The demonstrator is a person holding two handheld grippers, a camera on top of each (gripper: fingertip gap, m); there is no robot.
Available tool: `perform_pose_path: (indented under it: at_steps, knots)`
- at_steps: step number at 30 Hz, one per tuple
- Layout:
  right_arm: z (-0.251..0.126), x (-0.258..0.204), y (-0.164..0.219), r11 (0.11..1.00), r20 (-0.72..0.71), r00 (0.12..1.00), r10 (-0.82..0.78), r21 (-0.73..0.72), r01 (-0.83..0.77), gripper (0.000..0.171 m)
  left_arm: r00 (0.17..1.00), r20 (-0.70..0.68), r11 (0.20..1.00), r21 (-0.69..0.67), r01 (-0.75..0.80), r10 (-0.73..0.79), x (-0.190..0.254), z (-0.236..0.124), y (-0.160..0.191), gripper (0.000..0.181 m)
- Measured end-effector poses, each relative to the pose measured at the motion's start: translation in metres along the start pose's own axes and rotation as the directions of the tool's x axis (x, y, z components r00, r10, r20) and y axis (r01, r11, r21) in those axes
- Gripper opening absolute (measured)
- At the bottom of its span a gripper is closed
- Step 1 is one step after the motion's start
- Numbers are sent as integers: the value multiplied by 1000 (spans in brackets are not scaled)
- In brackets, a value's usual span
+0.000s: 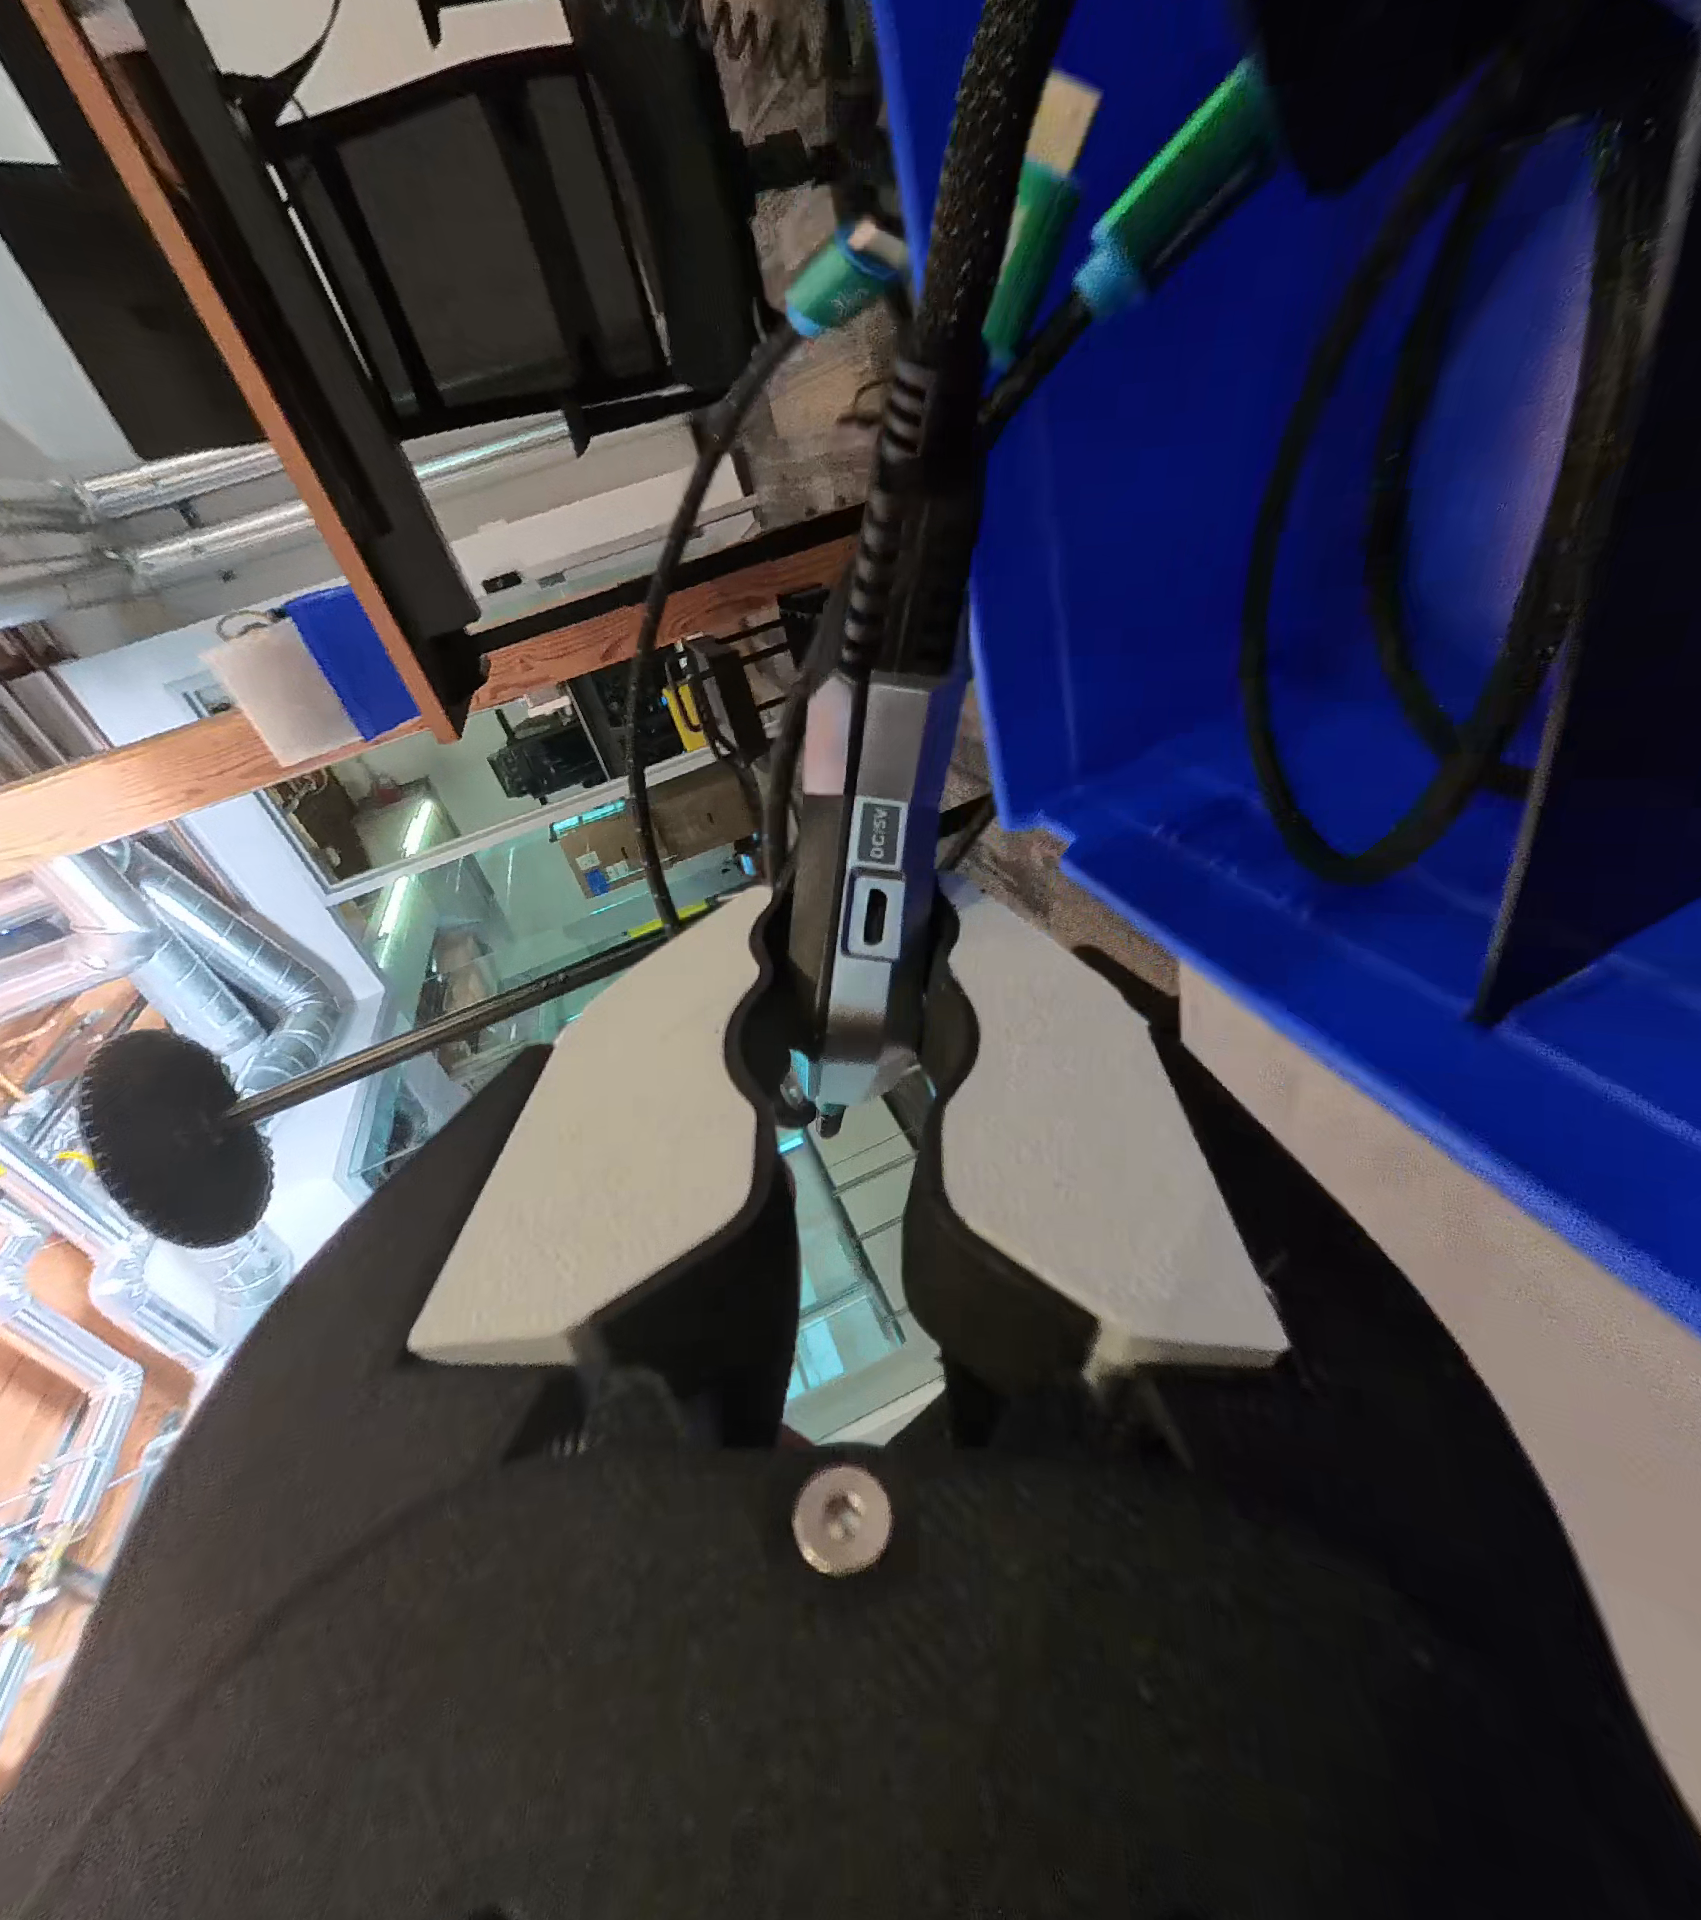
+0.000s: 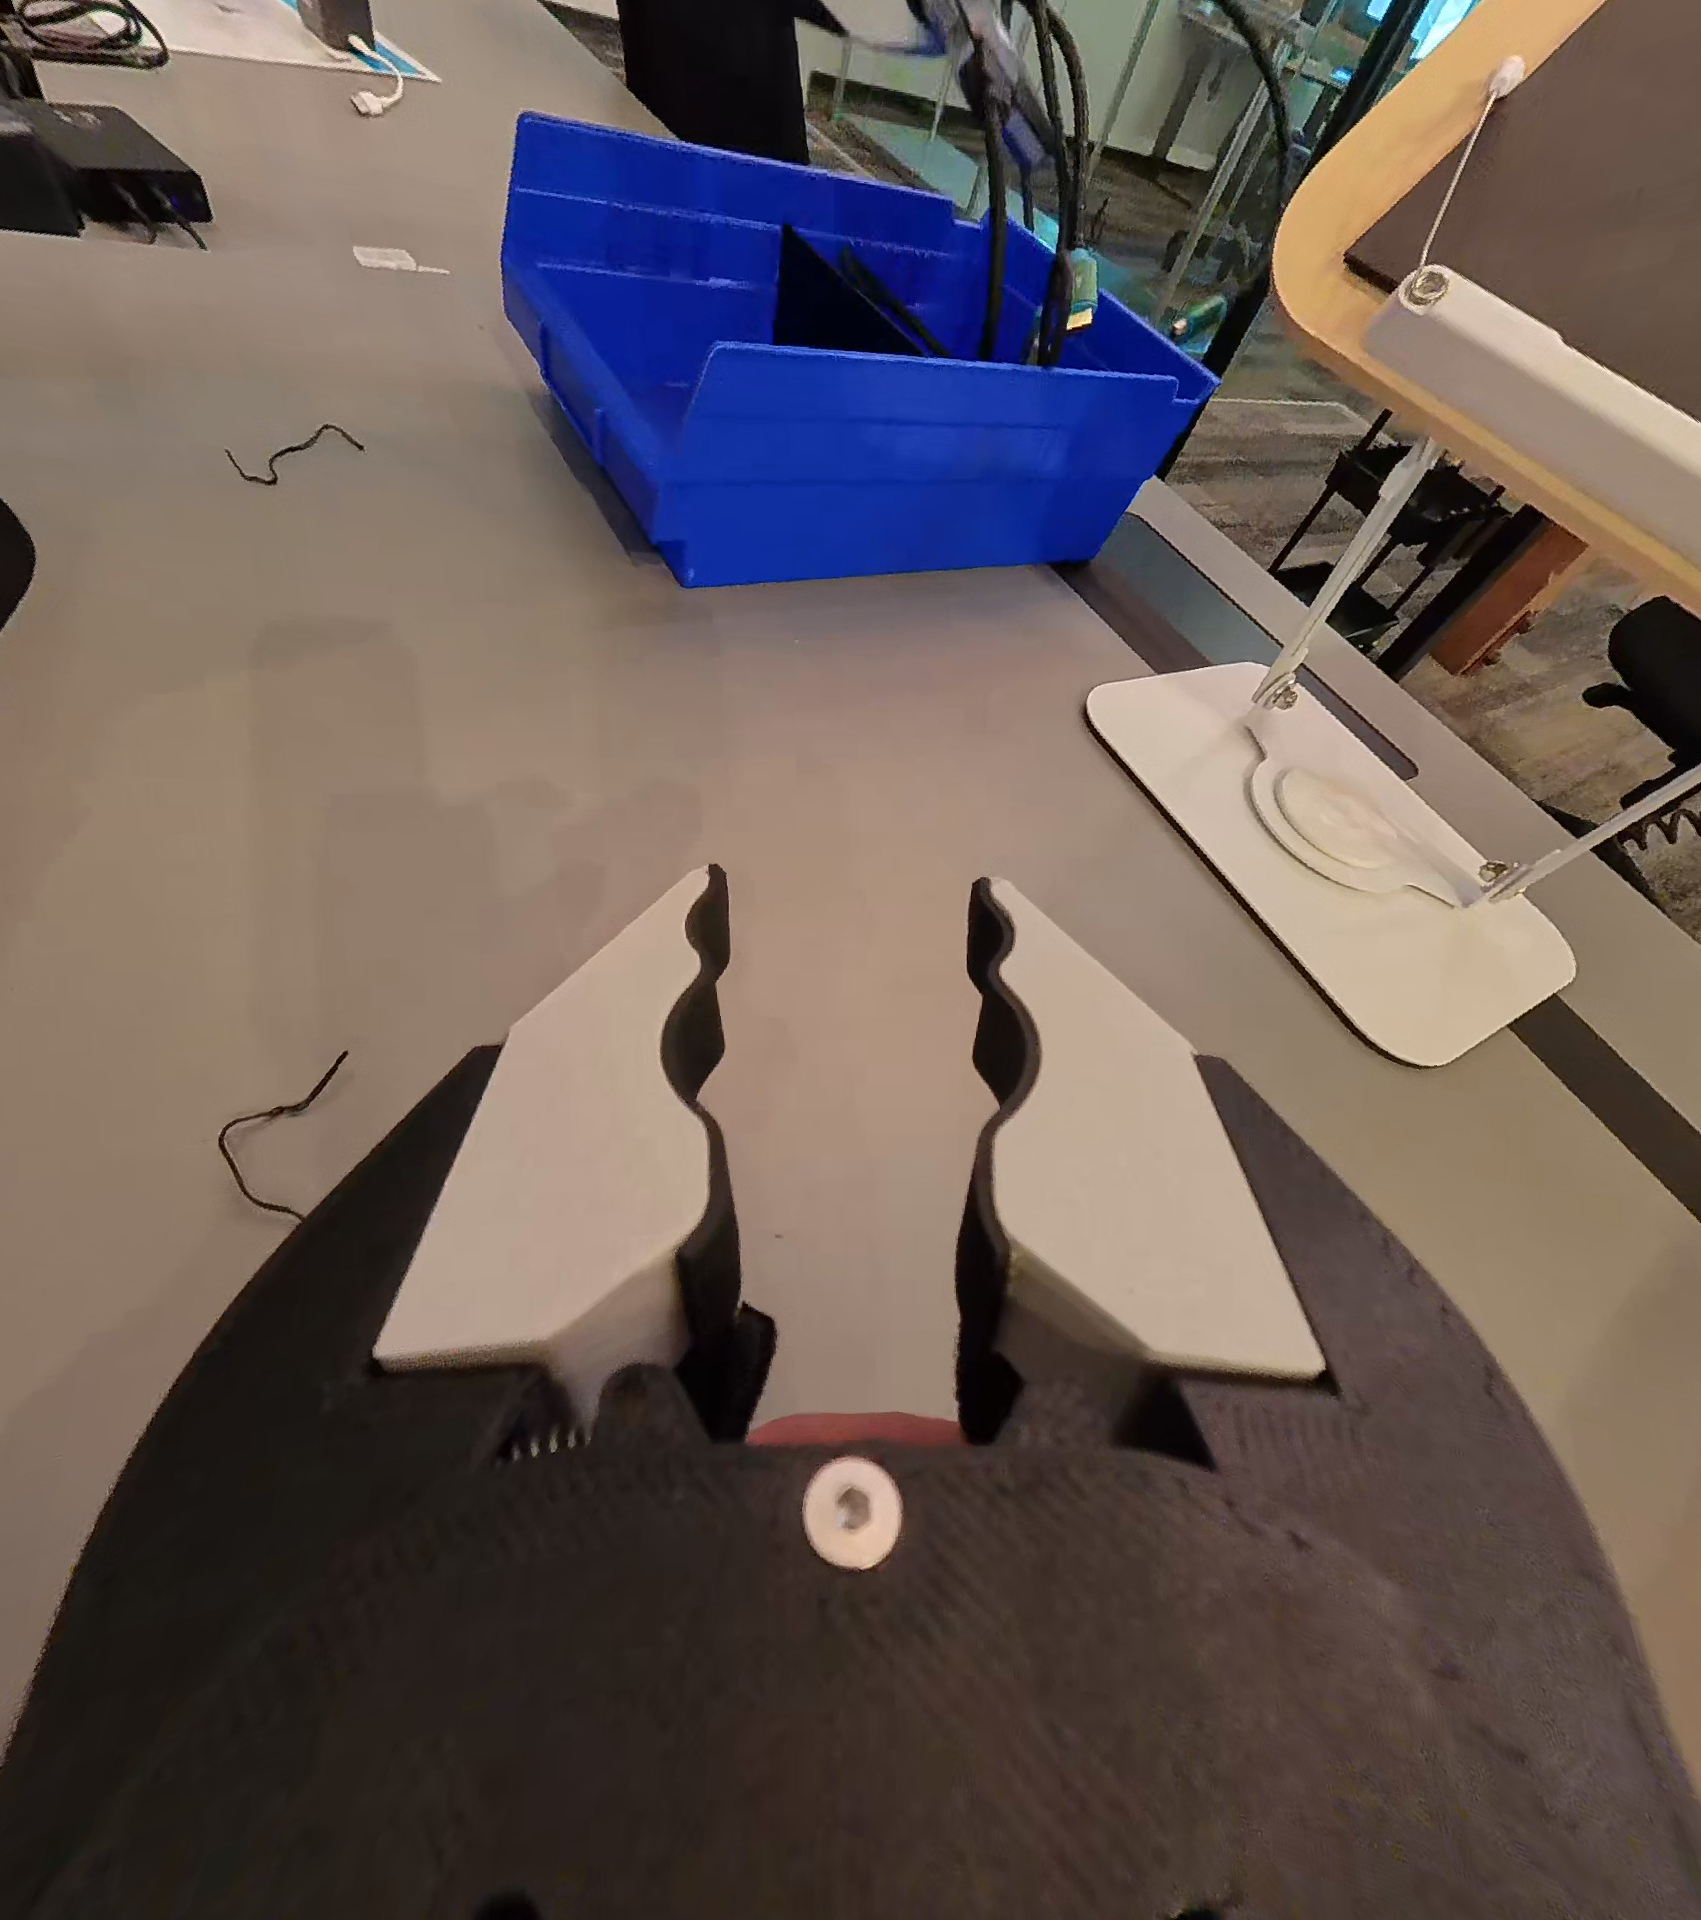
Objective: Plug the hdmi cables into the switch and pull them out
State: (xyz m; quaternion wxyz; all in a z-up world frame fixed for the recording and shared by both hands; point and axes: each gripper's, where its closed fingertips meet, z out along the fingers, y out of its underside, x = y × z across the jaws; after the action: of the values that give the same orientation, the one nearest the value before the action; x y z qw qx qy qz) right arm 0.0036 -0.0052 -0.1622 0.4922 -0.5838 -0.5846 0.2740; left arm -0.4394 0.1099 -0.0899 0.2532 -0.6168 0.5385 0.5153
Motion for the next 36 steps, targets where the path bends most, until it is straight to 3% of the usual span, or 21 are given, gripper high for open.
perform_pose_path:
  at_steps: [4,12,15,21,27,32,36]
  knots:
    - [-2,0,0,1000,-2,1000,3,7,-3,44,998,54,999,-29,20,-19,-21,-15,17,22]
    - [-6,3,-5,1000,-10,1000,5,21,-4,44,937,-37,937,-23,347,-348,-51,-41,44,21]
    - [-8,3,-7,1000,-13,1000,8,29,-7,44,911,-13,911,-17,412,-412,-73,-52,55,22]
    - [-11,6,-12,999,-25,1000,14,51,-13,48,883,121,889,-7,458,-453,-117,-84,83,21]
    - [-20,18,-23,997,-70,997,32,79,-27,55,801,313,850,39,525,-510,-164,-144,105,22]
    - [-33,25,-54,988,-91,995,42,153,-28,60,745,452,854,77,514,-490,-197,-203,95,22]
    - [-48,28,-104,965,-79,996,48,262,-26,57,737,515,885,100,455,-437,-213,-241,52,22]
